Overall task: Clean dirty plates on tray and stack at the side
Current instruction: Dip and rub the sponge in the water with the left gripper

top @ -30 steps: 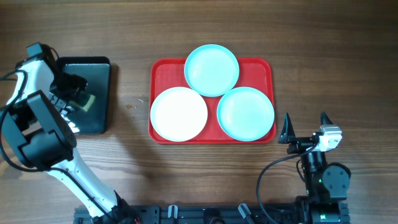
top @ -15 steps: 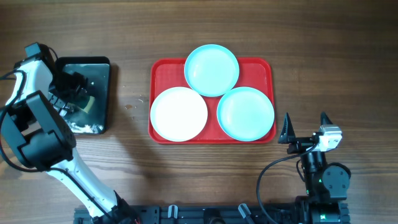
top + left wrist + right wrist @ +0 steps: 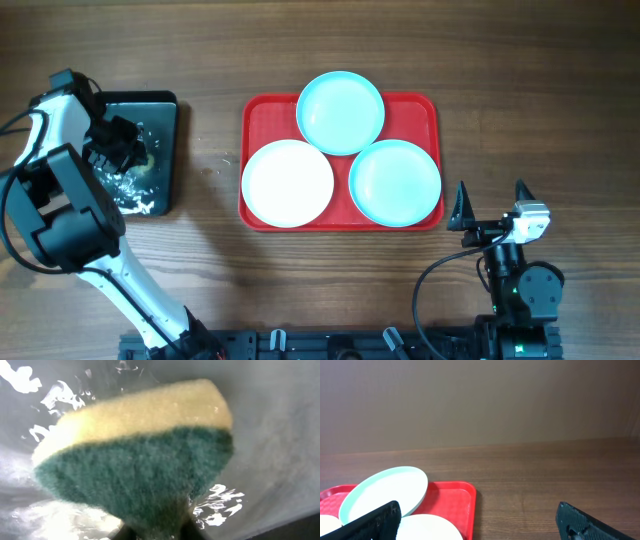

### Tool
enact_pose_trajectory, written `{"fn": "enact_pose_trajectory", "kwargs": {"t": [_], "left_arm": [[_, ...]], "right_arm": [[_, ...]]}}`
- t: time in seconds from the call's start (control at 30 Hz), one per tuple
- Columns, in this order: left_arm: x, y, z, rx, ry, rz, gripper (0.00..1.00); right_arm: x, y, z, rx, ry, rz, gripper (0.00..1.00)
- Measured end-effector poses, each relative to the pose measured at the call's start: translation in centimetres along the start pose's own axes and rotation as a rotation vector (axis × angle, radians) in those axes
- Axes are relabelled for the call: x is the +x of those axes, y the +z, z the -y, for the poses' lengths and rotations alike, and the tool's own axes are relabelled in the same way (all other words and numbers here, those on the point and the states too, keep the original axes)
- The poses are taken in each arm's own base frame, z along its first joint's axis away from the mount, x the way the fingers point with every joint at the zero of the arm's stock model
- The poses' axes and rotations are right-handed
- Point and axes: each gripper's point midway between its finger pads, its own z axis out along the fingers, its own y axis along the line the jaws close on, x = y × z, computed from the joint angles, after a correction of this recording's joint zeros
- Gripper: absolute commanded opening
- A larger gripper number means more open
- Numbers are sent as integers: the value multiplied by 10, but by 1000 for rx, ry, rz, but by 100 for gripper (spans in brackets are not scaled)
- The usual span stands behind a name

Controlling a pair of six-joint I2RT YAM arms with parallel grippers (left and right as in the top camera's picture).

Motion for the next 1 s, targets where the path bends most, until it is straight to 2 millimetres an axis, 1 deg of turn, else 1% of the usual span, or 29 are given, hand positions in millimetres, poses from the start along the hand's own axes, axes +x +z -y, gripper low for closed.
{"fn": "enact_pose_trajectory", "kwargs": {"t": [0.03,0.07,0.1,0.13,0.3,0.4,0.43,0.47,0.5,0.53,0.57,0.6,0.7,0.73,0.77,0.8,0.93,1.0], "left_arm": [[-1,0,0,-2,3,8,5],[-3,0,0,-7,3,16,22],[-4,0,-1,-10,4,22,56],[-6,0,-1,-14,9,33,100],[-32,-5,4,-21,12,153,100],[-40,-6,3,-30,12,192,100],[-44,-7,4,-28,13,209,98],[-45,-7,4,-29,12,215,75],[-46,-7,4,-32,13,221,55],[-47,-7,4,-33,9,225,30],[-48,-7,4,-34,10,229,9],[-48,-7,3,-36,9,232,4],[-49,-6,1,-47,10,236,4],[-50,-6,1,-51,10,238,41],[-50,-6,0,-52,10,239,95],[-50,-6,0,-55,11,238,100],[-44,-5,-5,-73,12,214,100],[-36,-4,-9,-86,11,177,100]], "right_arm": [[0,0,0,0,0,0,100],[0,0,0,0,0,0,100],[0,0,0,0,0,0,100],[0,0,0,0,0,0,100],[0,0,0,0,0,0,100],[0,0,0,0,0,0,100],[0,0,0,0,0,0,100],[0,0,0,0,0,0,100],[0,0,0,0,0,0,100],[0,0,0,0,0,0,100],[0,0,0,0,0,0,100],[0,0,0,0,0,0,100],[0,0,0,0,0,0,100],[0,0,0,0,0,0,100],[0,0,0,0,0,0,100],[0,0,0,0,0,0,100],[0,0,0,0,0,0,100],[0,0,0,0,0,0,100]]}}
